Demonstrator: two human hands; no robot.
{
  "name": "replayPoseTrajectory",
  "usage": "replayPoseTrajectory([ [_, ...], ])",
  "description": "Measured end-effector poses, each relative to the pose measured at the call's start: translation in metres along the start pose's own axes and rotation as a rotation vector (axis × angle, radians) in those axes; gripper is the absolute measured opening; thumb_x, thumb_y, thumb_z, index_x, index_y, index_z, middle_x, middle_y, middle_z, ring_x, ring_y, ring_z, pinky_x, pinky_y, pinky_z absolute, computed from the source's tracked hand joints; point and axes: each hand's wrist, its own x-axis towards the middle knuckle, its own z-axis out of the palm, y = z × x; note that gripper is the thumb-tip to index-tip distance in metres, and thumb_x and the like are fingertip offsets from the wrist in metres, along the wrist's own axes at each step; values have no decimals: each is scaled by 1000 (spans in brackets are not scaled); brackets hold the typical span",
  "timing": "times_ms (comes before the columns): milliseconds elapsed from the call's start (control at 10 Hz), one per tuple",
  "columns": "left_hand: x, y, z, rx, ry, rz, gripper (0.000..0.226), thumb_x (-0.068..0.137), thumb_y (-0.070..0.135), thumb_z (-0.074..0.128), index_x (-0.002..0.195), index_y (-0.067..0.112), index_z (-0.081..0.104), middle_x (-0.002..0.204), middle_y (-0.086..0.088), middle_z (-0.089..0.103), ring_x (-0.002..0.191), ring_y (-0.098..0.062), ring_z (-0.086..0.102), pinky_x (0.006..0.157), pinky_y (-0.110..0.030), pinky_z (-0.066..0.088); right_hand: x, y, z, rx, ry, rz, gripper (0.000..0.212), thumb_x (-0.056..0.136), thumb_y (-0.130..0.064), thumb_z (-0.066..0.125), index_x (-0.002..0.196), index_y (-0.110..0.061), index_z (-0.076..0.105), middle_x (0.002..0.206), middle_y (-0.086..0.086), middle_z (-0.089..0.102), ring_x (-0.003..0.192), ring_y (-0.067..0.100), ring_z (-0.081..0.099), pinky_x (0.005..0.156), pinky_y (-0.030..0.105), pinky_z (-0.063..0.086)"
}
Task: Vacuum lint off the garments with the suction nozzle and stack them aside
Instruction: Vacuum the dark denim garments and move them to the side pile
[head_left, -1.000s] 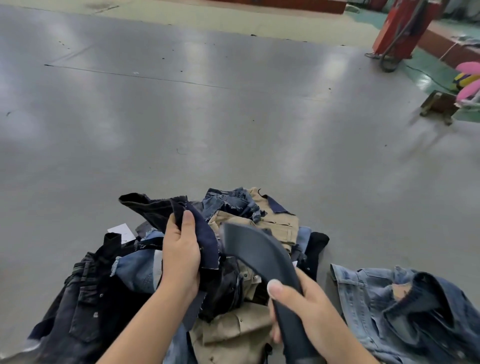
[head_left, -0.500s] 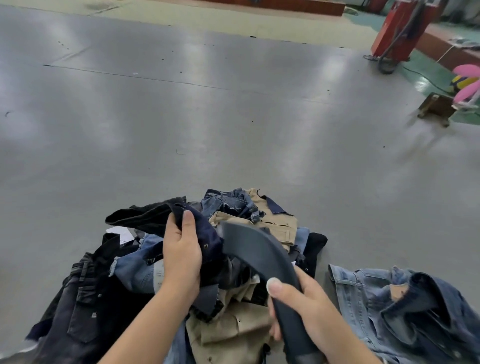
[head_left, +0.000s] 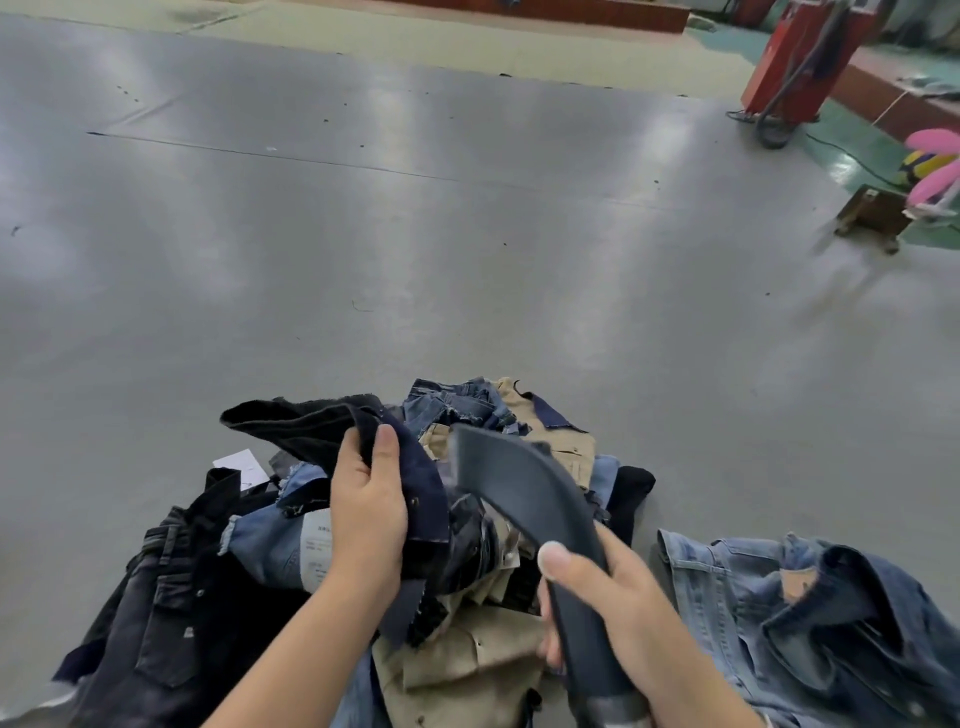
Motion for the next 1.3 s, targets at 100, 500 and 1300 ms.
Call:
replayPoseTrajectory([
  [100, -1, 2, 1, -27, -20, -83, 19, 98, 35, 49, 89, 31, 65, 78, 8, 71, 76, -11, 67, 60, -24, 53, 2, -6, -9, 78, 55, 21, 32, 74, -35, 70, 95, -13, 59, 63, 14, 58, 45, 28, 55, 46, 32, 48],
  [500, -1, 19, 0, -250, -194, -433, 34, 104, 26, 33, 130, 13, 50, 97, -11, 62, 88, -21, 63, 75, -31, 52, -2, 12, 7, 31, -63, 43, 37, 69, -42, 74, 102, -30, 65, 66, 13, 61, 48, 27, 56, 47, 29, 48],
  [1300, 9, 1, -20, 1288, -389, -37, 24, 103, 23, 32, 92, 12, 51, 103, -10, 64, 101, -29, 60, 76, -31, 41, 8, 6, -11, -5, 194, 39, 19, 88, -28, 62, 104, -18, 59, 64, 11, 58, 50, 28, 56, 54, 35, 51],
])
